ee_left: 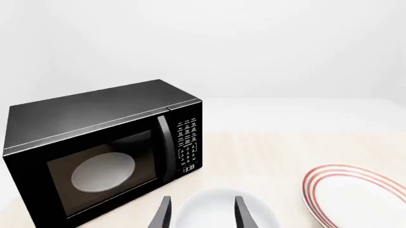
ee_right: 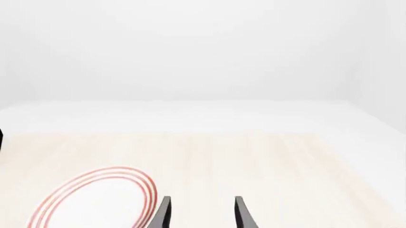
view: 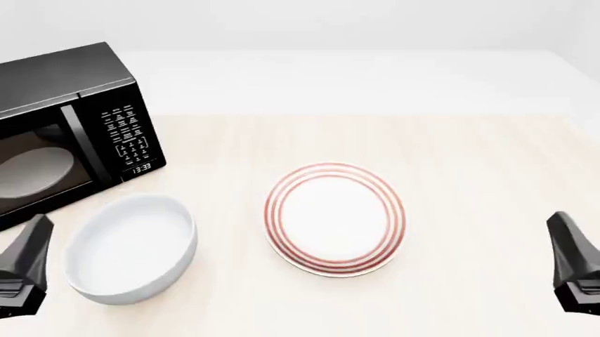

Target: Put the white bowl to the right of the plate.

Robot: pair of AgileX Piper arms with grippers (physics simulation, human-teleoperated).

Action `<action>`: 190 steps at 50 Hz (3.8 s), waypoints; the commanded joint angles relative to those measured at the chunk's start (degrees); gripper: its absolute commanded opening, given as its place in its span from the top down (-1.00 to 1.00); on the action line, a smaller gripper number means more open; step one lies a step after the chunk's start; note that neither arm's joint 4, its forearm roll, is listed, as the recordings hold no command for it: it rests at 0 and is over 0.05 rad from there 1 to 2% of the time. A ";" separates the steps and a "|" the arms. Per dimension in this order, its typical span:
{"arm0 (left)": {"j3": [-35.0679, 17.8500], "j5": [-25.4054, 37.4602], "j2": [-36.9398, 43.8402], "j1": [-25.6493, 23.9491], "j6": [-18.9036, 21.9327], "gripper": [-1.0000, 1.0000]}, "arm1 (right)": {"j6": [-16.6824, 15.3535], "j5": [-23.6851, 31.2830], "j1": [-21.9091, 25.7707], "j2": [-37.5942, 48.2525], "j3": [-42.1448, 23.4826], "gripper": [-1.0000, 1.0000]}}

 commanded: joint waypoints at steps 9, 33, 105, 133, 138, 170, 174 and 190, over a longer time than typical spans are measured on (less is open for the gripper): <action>-0.15 -0.06 0.25 0.00 0.00 -1.00 | -0.58 -2.33 0.47 3.05 0.14 -1.00; -0.15 -0.06 0.25 0.00 0.00 -1.00 | -7.26 -27.75 16.39 44.22 -10.41 -1.00; -0.15 -0.06 0.25 0.00 0.00 -1.00 | -5.60 7.35 51.13 103.23 -77.25 -1.00; -0.15 -0.06 0.25 0.00 0.00 -1.00 | -3.20 10.79 53.09 112.14 -85.37 -1.00; -0.15 -0.06 0.25 0.00 0.00 -1.00 | -2.89 10.80 53.12 112.90 -85.95 -1.00; -0.15 -0.06 0.25 0.00 0.00 -1.00 | 2.46 9.11 53.76 118.85 -88.72 -1.00; -0.15 -0.06 0.25 0.00 0.00 -1.00 | 3.35 8.45 54.17 119.54 -88.45 -1.00; -0.15 -0.06 0.25 0.00 0.00 -1.00 | 5.28 7.14 54.69 122.45 -89.27 -1.00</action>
